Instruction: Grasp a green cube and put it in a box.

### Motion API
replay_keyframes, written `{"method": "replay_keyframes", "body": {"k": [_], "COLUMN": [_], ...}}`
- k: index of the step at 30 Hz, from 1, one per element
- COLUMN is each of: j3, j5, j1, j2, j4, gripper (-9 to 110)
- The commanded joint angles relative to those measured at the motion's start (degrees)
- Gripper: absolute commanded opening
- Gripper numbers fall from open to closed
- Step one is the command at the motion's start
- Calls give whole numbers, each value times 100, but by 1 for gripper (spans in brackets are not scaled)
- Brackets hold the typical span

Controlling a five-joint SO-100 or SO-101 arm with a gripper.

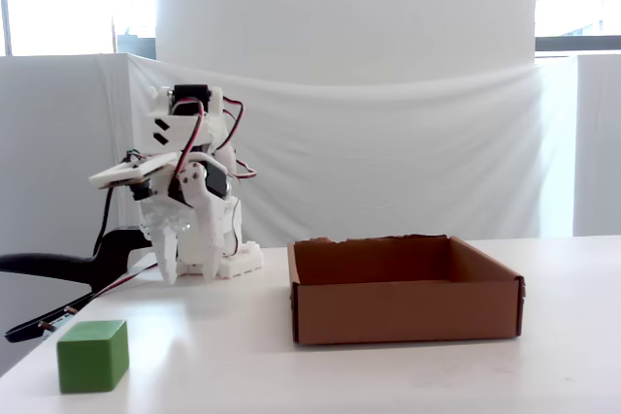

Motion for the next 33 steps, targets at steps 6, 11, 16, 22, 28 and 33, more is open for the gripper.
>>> {"method": "replay_keyframes", "body": {"k": [6,11,16,22,28,33], "j3": [-44,-44,-44,-114,-1125,-3313], "j5": [26,26,18,26,-26,-492], "j1": [-53,-185,-352,-413,-316,167], "j2": [-88,-686,-976,-1336,-1986,-3832], "j4": [35,-264,-413,-545,-413,-9], "gripper": [21,24,29,29,37,40]}}
